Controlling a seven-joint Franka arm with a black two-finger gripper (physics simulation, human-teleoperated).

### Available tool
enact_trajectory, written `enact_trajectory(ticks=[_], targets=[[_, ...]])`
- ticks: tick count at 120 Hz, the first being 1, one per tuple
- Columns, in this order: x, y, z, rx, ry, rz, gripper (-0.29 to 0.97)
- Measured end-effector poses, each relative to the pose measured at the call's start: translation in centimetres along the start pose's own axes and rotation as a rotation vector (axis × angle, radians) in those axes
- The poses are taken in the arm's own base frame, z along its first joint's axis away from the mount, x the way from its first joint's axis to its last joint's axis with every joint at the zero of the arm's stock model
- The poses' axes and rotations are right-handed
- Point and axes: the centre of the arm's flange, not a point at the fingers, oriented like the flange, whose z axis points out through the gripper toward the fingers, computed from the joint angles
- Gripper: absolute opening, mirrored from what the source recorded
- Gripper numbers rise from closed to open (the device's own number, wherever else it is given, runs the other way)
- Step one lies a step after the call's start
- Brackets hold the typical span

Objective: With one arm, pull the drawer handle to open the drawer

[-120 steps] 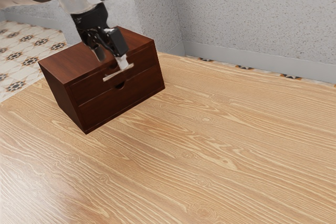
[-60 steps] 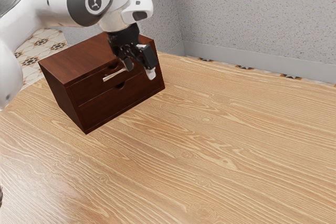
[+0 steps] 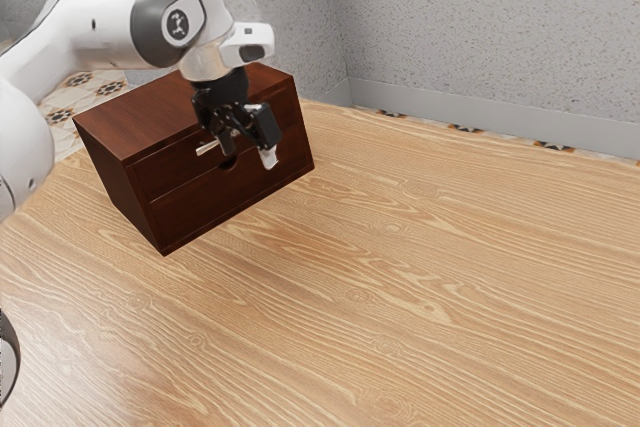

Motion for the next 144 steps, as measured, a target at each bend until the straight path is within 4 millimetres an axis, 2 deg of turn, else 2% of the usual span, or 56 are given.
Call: enact_trajectory(ticks=[8,24,37,54,65,79,110,144], targets=[[-0.2,-0.9,0.0,0.002,-0.004,-0.009,0.68],[1.1,0.6,0.2,0.032,0.035,0.043,0.68],[1.7,0.0,0.8,0.047,0.053,0.052,0.68],[2.1,-0.3,0.5,0.064,0.090,0.085,0.68],[2.3,0.2,0.3,0.074,0.108,0.117,0.68],[2.2,-0.4,0.1,0.074,0.121,0.116,0.68],[2.7,-1.1,1.7,0.071,0.111,0.145,0.68],[3.3,-1.9,2.7,0.176,0.085,0.190,0.68]])
